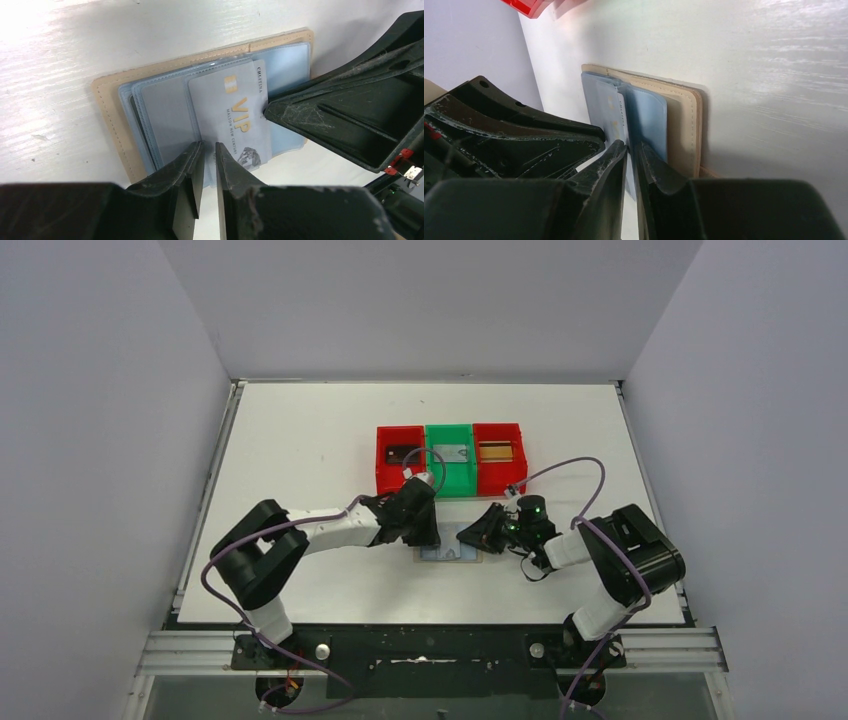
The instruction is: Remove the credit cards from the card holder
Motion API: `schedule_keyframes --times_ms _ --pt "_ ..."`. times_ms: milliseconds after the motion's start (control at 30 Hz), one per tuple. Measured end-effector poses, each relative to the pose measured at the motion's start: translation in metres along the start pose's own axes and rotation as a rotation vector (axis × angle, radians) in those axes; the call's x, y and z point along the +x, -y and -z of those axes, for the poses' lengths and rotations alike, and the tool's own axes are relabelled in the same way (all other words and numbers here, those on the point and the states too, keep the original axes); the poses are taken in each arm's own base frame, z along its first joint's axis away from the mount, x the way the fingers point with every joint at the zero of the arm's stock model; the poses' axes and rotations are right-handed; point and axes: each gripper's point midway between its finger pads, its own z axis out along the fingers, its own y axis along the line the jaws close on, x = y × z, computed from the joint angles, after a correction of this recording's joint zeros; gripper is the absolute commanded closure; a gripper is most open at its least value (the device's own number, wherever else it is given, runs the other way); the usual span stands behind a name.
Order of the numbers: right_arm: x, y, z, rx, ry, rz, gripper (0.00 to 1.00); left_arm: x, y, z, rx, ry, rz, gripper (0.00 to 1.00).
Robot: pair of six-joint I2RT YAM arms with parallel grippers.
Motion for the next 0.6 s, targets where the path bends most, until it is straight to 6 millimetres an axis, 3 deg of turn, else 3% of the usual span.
schedule_keyframes --times_ms 167,367,500,600 --pt "0.0004 -0.0021 -0.0004 -0.009 -0.007 0.0 0.82 -0.0004 -0.001 -0.0003 -0.03 0.002 -0.019 0.88" --pt "-0.0011 -0.0077 -0.0009 -0.034 -0.004 -0.005 0.93 -0.0017 -0.0023 -0.0015 -0.052 0.01 -0.032 0.9" --pt "-0.0003 -0.0079 -0.0022 -0.041 -0.01 -0.014 0.8 -0.0018 -0.0025 -0.0015 -0.057 0.011 -0.034 0.91" --pt "0.0007 -0.0069 -0.0033 -0.043 -0.016 -0.021 0.81 -0.0017 -0.0028 -0.0015 -0.059 0.011 -0.035 0.91"
